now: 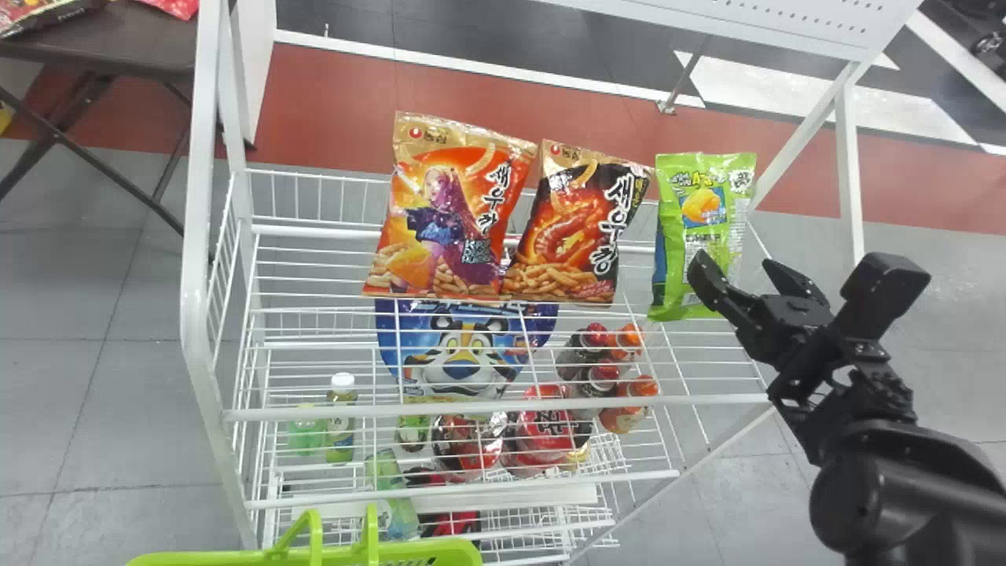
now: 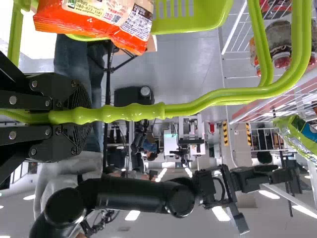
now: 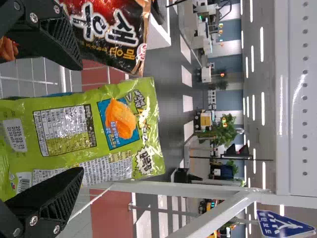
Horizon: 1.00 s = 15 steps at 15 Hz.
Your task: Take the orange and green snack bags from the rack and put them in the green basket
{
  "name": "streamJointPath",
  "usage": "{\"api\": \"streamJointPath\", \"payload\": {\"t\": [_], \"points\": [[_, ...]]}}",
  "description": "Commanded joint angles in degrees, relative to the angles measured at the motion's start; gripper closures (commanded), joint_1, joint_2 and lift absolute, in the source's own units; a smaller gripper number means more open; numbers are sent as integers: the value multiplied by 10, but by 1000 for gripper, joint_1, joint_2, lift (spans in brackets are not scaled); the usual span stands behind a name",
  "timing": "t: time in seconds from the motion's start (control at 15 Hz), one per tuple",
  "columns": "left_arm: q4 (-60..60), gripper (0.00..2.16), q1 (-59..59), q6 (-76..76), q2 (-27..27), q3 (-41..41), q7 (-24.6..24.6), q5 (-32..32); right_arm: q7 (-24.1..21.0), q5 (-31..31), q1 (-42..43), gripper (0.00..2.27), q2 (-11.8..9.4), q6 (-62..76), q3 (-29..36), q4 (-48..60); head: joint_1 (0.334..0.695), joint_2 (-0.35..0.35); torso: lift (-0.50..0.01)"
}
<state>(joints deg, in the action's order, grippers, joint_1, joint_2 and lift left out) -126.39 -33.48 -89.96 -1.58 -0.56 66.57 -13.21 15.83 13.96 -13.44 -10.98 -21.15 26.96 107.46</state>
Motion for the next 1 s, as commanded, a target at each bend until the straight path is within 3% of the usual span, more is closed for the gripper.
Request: {"api": "streamJointPath", "payload": {"t": [0.0, 0.93], "points": [[-2, 2115, 0, -1, 0, -1, 0, 0, -2, -12, 31, 87, -4, -11, -1, -27, 695, -350, 0], [11, 2115, 10, -1, -2, 8, 1, -2, -4, -81, 175, 80, -38, -24, -38, -207, 695, -350, 0]]}}
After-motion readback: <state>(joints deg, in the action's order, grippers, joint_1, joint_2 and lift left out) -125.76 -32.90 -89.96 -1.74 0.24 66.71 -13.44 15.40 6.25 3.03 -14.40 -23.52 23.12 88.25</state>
